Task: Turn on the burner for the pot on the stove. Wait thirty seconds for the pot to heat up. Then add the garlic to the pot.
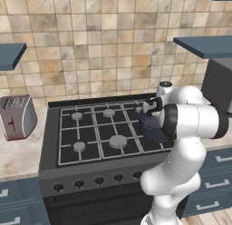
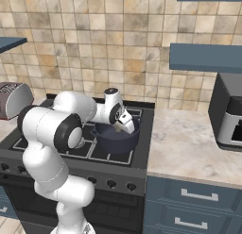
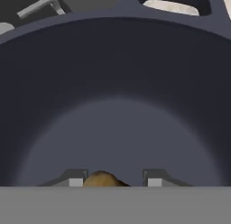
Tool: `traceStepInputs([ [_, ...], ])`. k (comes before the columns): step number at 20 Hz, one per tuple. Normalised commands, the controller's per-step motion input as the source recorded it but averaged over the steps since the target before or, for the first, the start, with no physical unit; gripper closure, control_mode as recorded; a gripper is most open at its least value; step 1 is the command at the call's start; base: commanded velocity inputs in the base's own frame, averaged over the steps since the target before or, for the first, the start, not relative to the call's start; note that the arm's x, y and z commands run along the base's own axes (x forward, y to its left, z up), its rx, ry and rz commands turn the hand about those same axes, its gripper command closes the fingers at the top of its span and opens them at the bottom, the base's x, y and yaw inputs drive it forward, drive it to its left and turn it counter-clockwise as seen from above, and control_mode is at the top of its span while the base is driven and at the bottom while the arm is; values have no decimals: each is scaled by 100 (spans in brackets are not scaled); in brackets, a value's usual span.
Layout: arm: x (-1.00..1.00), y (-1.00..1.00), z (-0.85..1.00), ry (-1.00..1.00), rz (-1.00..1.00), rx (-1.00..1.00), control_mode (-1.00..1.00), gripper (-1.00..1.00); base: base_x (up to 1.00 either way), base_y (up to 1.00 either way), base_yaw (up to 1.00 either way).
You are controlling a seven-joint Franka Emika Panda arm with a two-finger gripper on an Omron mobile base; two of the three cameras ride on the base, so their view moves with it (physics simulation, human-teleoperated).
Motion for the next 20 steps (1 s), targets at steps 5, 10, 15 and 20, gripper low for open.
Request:
traceStepInputs([
  [5,4,0,-27,4,-2,2,-100,100,0,0,0],
  [10,4,0,-5,0,-2,0,-100,100,0,0,0],
  [15,13,0,-7,0,-1,0,-100,100,0,0,0],
  [20,20,0,-18,2,-1,0,-100,100,0,0,0],
])
